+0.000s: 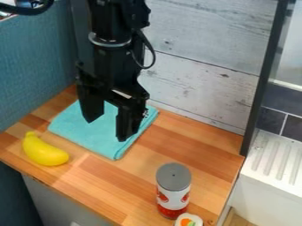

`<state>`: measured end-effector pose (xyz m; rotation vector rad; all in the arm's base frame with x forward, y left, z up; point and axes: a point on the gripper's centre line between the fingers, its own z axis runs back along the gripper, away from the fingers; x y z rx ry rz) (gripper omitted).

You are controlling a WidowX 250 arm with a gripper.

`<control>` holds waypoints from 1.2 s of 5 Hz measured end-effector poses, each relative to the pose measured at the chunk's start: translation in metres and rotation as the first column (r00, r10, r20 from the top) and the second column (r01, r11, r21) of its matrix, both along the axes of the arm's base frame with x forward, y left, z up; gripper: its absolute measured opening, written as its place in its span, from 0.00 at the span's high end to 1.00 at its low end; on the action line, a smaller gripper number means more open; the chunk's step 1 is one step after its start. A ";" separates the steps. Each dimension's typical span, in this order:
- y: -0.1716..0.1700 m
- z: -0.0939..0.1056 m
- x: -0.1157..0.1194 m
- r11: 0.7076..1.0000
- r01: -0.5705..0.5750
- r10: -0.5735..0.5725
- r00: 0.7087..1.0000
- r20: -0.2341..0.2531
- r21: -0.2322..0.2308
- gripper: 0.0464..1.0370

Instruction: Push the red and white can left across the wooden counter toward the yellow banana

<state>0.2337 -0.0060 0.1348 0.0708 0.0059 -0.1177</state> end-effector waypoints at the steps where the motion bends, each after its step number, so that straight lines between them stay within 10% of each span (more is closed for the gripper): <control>1: 0.000 -0.005 -0.002 1.000 -0.008 0.008 1.000 -0.022 0.002 0.04; 3: -0.054 -0.008 0.004 1.000 0.003 -0.003 1.000 0.005 -0.007 0.04; 6: -0.157 -0.036 0.025 0.973 0.152 -0.145 0.988 0.051 -0.175 0.04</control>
